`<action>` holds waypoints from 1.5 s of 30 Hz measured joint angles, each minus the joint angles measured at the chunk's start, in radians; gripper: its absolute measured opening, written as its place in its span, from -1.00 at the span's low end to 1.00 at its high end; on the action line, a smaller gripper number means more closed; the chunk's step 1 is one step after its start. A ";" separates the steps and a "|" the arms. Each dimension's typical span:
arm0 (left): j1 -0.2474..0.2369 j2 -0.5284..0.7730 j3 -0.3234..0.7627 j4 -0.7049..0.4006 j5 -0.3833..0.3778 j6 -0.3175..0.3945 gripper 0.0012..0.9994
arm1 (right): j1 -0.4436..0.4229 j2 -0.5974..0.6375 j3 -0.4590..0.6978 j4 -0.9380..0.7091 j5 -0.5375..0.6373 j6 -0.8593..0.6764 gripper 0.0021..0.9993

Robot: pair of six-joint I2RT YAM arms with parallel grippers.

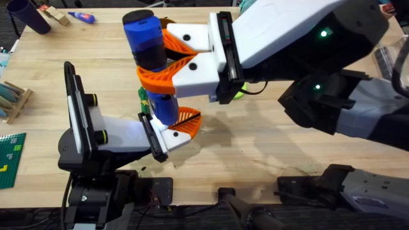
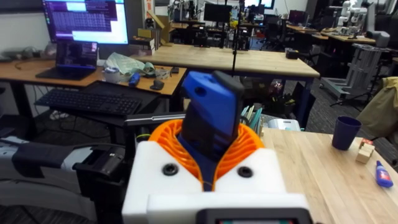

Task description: Pick up the gripper from the table and insert it into the empty holder that is missing its gripper. Then pick up a screw, insert it into the mounting hole, and use the screwdriver to tighten it. Finally, clean up the table by picking up the vegetable and placing it into the bucket.

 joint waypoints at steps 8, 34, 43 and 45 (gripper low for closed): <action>0.000 0.000 0.000 -0.003 -0.001 0.000 -0.98 | 0.000 0.000 0.000 -0.006 0.000 0.009 -0.91; 0.000 0.000 0.000 -0.003 -0.001 0.000 -0.98 | -0.029 0.006 0.083 -0.008 -0.163 0.051 -0.91; 0.000 0.000 0.000 -0.003 -0.001 0.000 -0.98 | -0.051 0.006 0.170 -0.072 -0.194 0.054 -0.91; 0.000 0.000 0.000 -0.003 -0.001 0.000 -0.98 | -0.052 0.006 0.178 -0.072 -0.200 0.054 -0.91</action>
